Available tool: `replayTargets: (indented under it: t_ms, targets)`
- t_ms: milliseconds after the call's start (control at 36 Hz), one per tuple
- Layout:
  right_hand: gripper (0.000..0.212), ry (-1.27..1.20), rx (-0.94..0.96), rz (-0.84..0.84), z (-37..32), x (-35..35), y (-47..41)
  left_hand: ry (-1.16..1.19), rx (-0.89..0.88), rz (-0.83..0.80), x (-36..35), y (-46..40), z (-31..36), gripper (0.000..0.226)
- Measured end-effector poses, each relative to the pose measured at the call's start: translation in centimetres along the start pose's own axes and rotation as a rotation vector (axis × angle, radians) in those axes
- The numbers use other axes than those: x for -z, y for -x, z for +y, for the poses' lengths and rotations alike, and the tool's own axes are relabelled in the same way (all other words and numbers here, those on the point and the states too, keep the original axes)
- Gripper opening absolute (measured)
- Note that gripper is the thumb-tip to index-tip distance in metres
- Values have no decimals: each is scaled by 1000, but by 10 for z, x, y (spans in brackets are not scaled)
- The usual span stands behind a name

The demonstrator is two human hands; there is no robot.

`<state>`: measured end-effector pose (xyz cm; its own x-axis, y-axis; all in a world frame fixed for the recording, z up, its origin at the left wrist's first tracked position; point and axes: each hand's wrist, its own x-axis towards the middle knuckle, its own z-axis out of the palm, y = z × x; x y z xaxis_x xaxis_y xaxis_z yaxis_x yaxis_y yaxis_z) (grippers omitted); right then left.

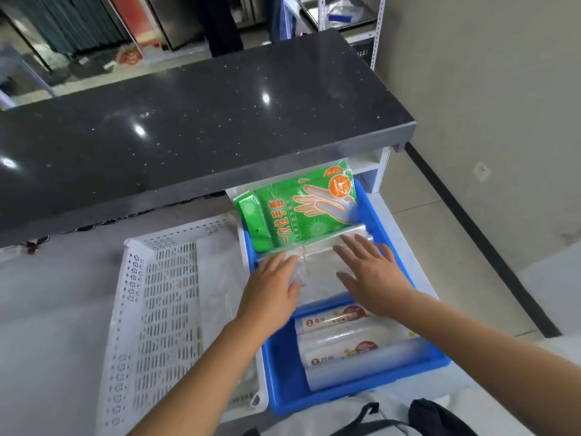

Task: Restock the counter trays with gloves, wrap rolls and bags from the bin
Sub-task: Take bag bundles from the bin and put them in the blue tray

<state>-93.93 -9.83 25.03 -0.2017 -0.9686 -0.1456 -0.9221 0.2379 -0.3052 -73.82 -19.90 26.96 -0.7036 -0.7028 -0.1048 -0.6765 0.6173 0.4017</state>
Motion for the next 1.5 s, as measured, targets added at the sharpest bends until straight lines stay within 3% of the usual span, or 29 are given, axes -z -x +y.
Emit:
replayTargets:
  t_ms: [83, 278, 500, 778, 917, 1028, 1278, 1500]
  targets:
    - [66, -25, -40, -93, 2, -7, 7, -138, 54, -153, -21, 15, -1, 66]
    - [61, -132, -53, 28, -19, 14, 13, -61, 117, -122, -24, 13, 2, 66]
    - [62, -271, -22, 12, -51, 25, 45, 141, 253, 102, -2, 70, -2, 69]
    - [53, -558, 248, -113, -104, 18, 94, 348, 601, 405, -8, 211, 15, 79]
    - [53, -458, 412, -289, -138, 5, 112, 371, 788, 383, -18, 267, 18, 84]
    - [53, -417, 487, -305, -167, 0, 128, 447, 869, 437, -24, 307, 10, 81]
    - [51, -278, 484, -260, -275, -34, 197, 511, 899, 414, -26, 417, -46, 77]
    - [55, -129, 530, -424, -378, -96, 265, 572, 977, 487, -40, 540, -106, 72]
